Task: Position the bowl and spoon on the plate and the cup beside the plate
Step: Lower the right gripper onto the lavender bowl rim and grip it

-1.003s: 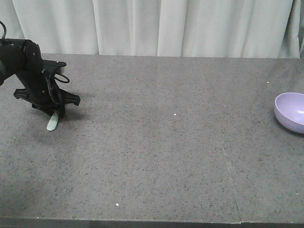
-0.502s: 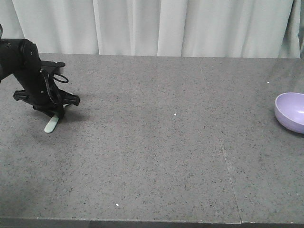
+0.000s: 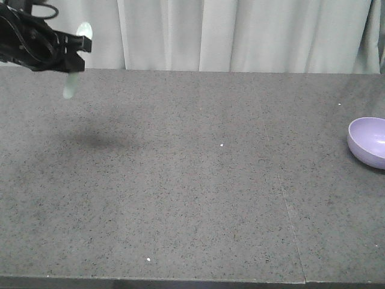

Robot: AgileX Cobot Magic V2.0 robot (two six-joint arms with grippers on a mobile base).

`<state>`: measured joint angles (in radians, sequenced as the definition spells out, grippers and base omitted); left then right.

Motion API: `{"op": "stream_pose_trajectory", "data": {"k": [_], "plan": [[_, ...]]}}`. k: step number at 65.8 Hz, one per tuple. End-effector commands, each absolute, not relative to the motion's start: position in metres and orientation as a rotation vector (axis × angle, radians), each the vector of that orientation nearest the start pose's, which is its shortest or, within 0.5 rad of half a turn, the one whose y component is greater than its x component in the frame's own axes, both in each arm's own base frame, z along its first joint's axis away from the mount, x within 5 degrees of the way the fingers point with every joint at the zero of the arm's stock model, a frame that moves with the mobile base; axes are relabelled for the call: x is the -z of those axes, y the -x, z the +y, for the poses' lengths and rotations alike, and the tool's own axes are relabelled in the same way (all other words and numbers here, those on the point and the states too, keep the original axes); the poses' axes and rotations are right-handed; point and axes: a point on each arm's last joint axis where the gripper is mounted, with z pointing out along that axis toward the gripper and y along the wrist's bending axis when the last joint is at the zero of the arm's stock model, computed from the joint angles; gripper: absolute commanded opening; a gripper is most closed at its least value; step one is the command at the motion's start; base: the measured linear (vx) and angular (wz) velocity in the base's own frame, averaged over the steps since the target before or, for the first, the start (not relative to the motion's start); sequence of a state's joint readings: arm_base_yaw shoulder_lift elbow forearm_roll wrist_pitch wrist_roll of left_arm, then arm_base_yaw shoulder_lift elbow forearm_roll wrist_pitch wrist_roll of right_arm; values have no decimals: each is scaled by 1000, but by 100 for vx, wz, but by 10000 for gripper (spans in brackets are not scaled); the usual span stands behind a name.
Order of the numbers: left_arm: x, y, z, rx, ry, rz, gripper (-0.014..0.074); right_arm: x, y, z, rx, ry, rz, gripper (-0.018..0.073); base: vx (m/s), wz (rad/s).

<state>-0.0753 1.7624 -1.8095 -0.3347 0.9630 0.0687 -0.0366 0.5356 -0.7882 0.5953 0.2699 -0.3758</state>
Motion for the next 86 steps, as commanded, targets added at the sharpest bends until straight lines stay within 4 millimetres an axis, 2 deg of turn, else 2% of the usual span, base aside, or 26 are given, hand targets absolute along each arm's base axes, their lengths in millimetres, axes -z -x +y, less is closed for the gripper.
{"op": "stream_pose_trajectory", "data": {"k": [1, 6, 14, 22, 23, 29, 35, 39, 47, 56, 86], "plan": [[-448, -363, -55, 446, -90, 2126, -7, -442, -118, 6, -190, -53, 1422, 581, 0, 0], [-470, -345, -53, 436, -99, 2046, -7, -454, -138, 3, -154, -46, 1450, 581, 0, 0], [-495, -323, -51, 424, -106, 1950, -7, -467, -173, -11, -86, -73, 1533, 581, 0, 0], [-512, -304, -49, 421, -110, 1891, -7, -468, -207, -42, 8, -160, 1618, 581, 0, 0], [-515, -299, -49, 420, -112, 1879, -7, -467, -214, -52, 30, -190, 1644, 581, 0, 0], [-520, -292, -48, 420, -115, 1866, -7, -459, -234, -82, 62, -276, 1732, 581, 0, 0], [-520, -291, -49, 430, -117, 1870, -7, -437, -250, -113, 49, -407, 1827, 581, 0, 0], [-520, -290, -50, 457, -115, 1872, -7, -414, -263, -130, 24, -472, 1923, 581, 0, 0], [-520, -291, -51, 464, -114, 1875, -7, -370, -286, -150, -42, -543, 2100, 581, 0, 0], [-519, -292, -51, 462, -114, 1876, -7, -337, -304, -160, -87, -554, 2203, 581, 0, 0], [-519, -292, -51, 463, -114, 1876, -7, -272, -336, -179, -127, -583, 2341, 581, 0, 0]]}}
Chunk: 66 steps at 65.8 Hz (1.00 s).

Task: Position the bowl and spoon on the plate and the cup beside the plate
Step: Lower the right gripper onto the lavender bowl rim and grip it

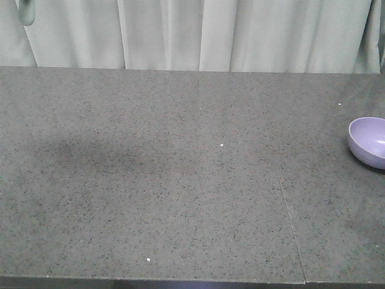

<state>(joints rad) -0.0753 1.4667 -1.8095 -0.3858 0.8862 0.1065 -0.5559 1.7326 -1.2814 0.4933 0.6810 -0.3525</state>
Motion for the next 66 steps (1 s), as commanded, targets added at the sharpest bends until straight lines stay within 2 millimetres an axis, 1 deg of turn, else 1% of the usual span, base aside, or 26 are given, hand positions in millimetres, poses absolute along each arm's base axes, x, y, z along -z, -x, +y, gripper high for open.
{"op": "stream_pose_trajectory", "data": {"k": [1, 15, 23, 32, 39, 46, 54, 56, 60, 66], "plan": [[-519, -292, -51, 463, -114, 1876, -7, -270, -336, -179, -128, -580, 2345, 581, 0, 0], [-519, -292, -51, 463, -114, 1876, -7, -255, -343, -184, -129, -586, 2359, 578, 0, 0], [-519, -292, -51, 463, -114, 1876, -7, -250, -345, -183, -138, -554, 2369, 537, 0, 0], [-519, -292, -51, 463, -114, 1876, -7, -245, -346, -184, -145, -551, 2384, 411, 0, 0], [-519, -292, -51, 462, -114, 1876, -7, -241, -348, -184, -155, -555, 2391, 279, 0, 0], [-519, -292, -51, 464, -114, 1876, -7, -236, -349, -185, -161, -556, 2405, 127, 0, 0], [-519, -292, -51, 462, -114, 1876, -7, -231, -350, -185, -173, -566, 2411, 1, 0, 0], [-519, -292, -51, 462, -114, 1876, -7, -231, -351, -185, -180, -571, 2406, -16, 0, 0], [-519, -292, -51, 462, -114, 1876, -7, -233, -352, -185, -199, -588, 2385, -11, 0, 0], [-519, -292, -51, 462, -114, 1876, -7, -248, -355, -182, -239, -545, 2348, -9, 0, 0]]}}
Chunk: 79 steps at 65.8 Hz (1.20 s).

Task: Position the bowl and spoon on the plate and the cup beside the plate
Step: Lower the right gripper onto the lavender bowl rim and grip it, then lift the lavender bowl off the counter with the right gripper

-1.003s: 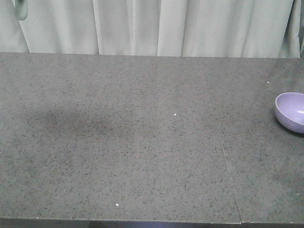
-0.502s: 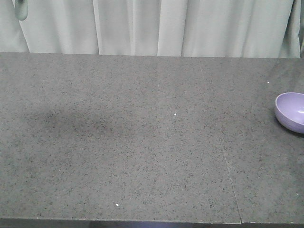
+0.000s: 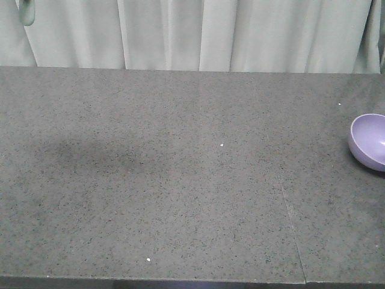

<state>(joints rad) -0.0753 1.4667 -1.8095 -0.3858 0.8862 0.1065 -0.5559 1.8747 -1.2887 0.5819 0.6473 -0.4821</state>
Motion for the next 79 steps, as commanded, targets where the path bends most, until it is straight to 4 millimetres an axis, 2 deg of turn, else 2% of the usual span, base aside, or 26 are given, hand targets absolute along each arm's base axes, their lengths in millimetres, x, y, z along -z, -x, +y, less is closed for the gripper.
{"op": "stream_pose_trajectory", "data": {"k": [1, 7, 16, 23, 27, 36, 43, 51, 65, 79], "plan": [[-519, -292, -51, 462, -114, 1876, -7, -254, -355, -181, -245, -526, 2335, -10, 0, 0], [-519, -292, -51, 462, -114, 1876, -7, -287, -357, -171, -342, -396, 2275, -10, 0, 0], [-519, -292, -50, 461, -114, 1876, -7, -359, -345, -141, -525, -130, 2103, -8, 0, 0], [-519, -292, -50, 461, -114, 1876, -7, -422, -317, -107, -684, 55, 1893, -6, 0, 0], [-519, -292, -50, 460, -114, 1877, -7, -448, -299, -91, -733, 131, 1788, -5, 0, 0], [-519, -292, -50, 460, -114, 1877, -7, -490, -258, -63, -711, 239, 1667, -5, 0, 0], [-519, -292, -50, 460, -114, 1877, -7, -506, -235, -48, -672, 290, 1626, -5, 0, 0], [-519, -292, -50, 460, -114, 1877, -7, -517, -219, -38, -638, 320, 1594, -5, 0, 0], [-519, -292, -50, 460, -114, 1877, -7, -523, -207, -30, -629, 352, 1580, -5, 0, 0], [-519, -292, -50, 460, -114, 1877, -7, -524, -206, -29, -637, 359, 1575, -5, 0, 0]]}}
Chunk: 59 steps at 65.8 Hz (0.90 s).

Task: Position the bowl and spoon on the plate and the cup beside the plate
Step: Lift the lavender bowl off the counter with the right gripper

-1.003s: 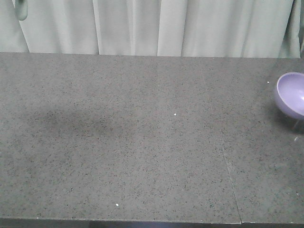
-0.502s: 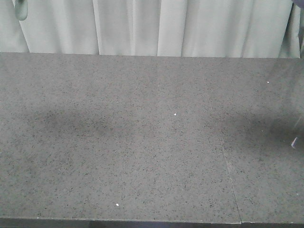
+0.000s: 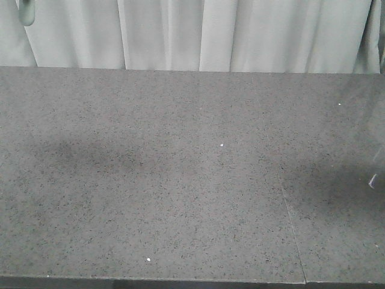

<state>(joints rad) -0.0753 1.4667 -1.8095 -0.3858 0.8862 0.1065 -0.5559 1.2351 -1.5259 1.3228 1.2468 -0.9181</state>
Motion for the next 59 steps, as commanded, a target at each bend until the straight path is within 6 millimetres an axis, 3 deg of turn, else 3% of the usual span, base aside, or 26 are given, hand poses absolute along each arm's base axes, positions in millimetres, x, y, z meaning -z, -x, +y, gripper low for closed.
{"op": "stream_pose_trajectory", "data": {"k": [1, 59], "plan": [[-519, -292, -50, 460, -114, 1877, -7, -524, -206, -29, -637, 359, 1575, -5, 0, 0], [-519, -292, -50, 460, -114, 1877, -7, -524, -206, -29, -637, 359, 1575, -5, 0, 0]]}}
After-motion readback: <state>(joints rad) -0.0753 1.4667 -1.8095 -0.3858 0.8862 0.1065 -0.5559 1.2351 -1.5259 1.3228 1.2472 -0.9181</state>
